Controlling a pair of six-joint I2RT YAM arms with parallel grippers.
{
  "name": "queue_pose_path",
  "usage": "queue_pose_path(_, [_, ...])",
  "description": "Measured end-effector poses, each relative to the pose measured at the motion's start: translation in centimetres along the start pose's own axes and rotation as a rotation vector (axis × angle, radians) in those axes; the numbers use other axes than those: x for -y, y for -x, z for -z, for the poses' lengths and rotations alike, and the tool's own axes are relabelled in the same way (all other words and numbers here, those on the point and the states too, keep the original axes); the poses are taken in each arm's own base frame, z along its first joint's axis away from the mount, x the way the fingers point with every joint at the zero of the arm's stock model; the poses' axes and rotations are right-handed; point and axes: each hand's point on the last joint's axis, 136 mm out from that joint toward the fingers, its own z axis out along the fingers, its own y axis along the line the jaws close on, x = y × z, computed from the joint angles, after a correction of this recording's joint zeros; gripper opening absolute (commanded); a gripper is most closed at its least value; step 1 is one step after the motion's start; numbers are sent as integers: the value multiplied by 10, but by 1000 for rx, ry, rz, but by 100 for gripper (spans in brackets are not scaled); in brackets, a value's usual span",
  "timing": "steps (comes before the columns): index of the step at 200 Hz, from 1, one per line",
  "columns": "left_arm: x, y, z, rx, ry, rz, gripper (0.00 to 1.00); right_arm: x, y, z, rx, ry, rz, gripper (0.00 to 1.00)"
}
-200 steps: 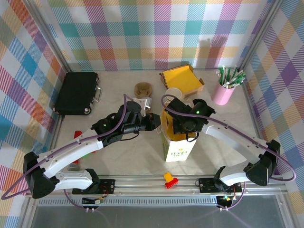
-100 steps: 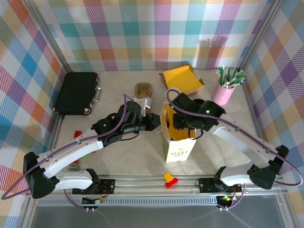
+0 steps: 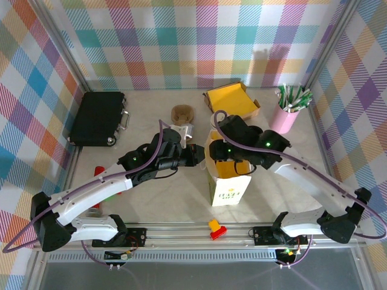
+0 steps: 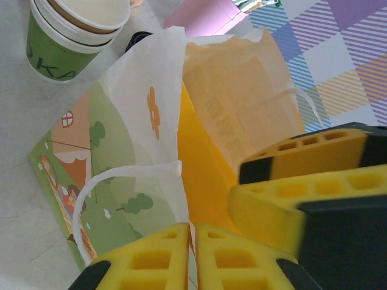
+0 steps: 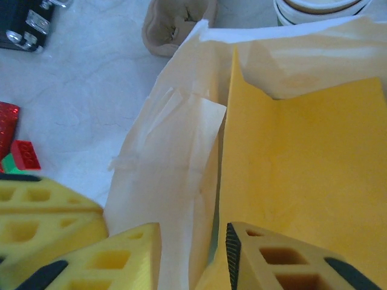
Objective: Pack the takeout coffee
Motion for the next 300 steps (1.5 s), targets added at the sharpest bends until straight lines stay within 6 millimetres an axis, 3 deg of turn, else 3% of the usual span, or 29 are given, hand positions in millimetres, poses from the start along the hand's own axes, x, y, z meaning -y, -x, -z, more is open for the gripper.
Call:
queue_pose_path(35, [0, 0, 0, 1, 0, 0, 11, 9, -5, -22, -29, -74, 10, 21])
queue_pose_path(88, [0, 0, 0, 1, 1, 0, 11, 36, -25, -39, -80, -167, 11, 18])
queue_pose_path(121, [-3, 0, 0, 2, 16, -8, 16, 39, -21, -33, -77, -181, 17, 34])
queue_pose_path(150, [-4, 4, 3, 0, 45, -35, 34, 16, 8, -5, -7, -94, 24, 47])
queue_pose_path(182, [4, 18, 10, 24, 67, -67, 56, -15, 49, 53, 131, 52, 32, 51])
queue_pose_path(222, [24, 49, 29, 89, 87, -134, 70, -21, 74, 122, 286, 147, 44, 55])
queue_pose_path(256, [18, 88, 59, 224, 163, -169, 85, 16, 80, 158, 418, 82, 26, 69])
queue_pose_path(280, [-13, 118, 95, 360, 285, -168, 94, 68, 81, 174, 512, -50, -48, 79])
queue_pose_path(300, [-39, 131, 128, 466, 384, -173, 100, 119, 78, 179, 569, -199, -130, 87])
